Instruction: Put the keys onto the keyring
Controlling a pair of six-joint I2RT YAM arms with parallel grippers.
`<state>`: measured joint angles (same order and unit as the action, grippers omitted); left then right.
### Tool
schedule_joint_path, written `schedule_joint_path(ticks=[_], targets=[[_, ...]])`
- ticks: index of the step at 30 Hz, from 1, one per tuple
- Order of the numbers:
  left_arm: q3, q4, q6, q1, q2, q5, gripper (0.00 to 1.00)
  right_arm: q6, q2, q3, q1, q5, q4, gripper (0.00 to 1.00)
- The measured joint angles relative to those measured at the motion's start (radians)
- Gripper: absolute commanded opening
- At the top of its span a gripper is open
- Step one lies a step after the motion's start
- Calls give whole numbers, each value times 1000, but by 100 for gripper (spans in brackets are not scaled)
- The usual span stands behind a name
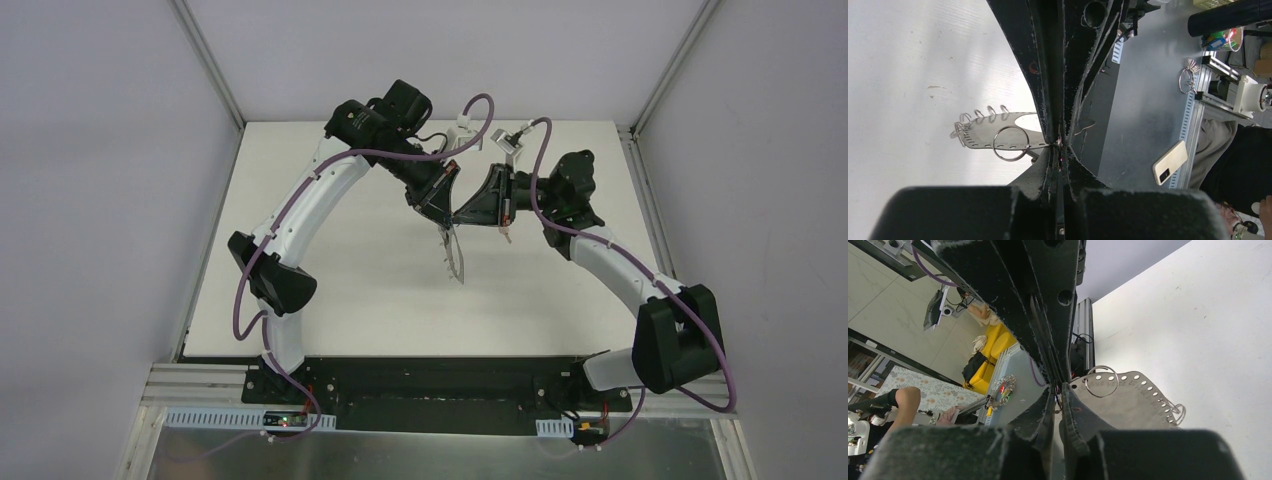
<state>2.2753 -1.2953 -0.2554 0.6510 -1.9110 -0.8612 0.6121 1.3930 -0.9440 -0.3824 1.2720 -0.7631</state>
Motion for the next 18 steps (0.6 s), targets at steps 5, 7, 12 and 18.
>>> schedule_joint_path(ticks=[5, 7, 12, 18], targets=[[0, -3, 0, -1, 0, 2, 0, 1, 5, 0, -1, 1, -6, 0], [0, -3, -1, -1, 0, 2, 0, 2, 5, -1, -1, 2, -8, 0], [-32, 32, 6, -12, 6, -25, 19, 39, 8, -4, 11, 0, -20, 0], [-140, 197, 101, -63, 49, -106, 29, 190, 21, -4, 71, -68, -148, 0]])
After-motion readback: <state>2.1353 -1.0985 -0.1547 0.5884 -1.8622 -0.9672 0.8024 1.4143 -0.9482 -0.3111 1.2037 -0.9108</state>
